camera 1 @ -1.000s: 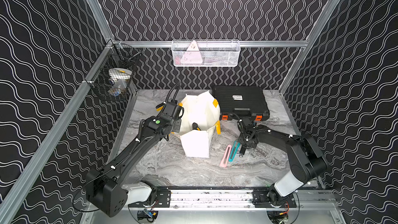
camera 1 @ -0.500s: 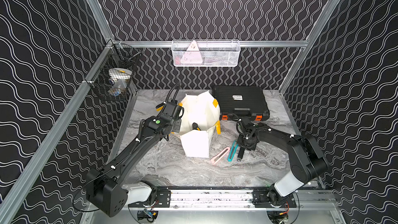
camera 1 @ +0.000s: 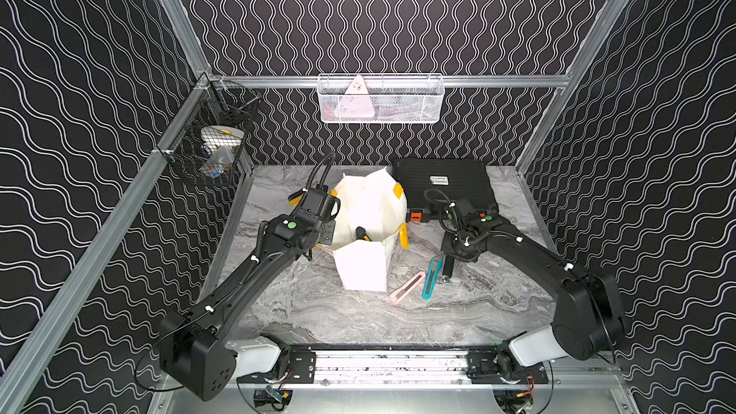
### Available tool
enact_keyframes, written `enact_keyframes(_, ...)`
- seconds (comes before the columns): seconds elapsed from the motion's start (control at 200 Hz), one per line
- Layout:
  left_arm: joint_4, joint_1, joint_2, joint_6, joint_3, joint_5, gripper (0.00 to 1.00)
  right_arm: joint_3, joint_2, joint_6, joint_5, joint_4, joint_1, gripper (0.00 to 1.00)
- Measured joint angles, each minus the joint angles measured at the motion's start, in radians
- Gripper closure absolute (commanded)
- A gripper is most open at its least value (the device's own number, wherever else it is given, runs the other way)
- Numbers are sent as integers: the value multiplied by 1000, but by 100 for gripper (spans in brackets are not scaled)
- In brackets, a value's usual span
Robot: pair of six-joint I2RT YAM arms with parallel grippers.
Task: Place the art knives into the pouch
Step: Pick up the utility knife at the center of the board, then place the utility knife in the pouch.
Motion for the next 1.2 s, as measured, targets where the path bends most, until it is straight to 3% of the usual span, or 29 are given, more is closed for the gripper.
enact_keyframes(0.38,0,0,3,0,0,0,100,302,-40,-51,-26,-43,31,75)
enact_keyframes(0.946,0,0,5,0,-2,0,100,908,254,-82,-32,-87,259,75)
enact_keyframes(1.201,1,0,6,0,-5,0,100,1004,370,-85,-61,-90,303,75)
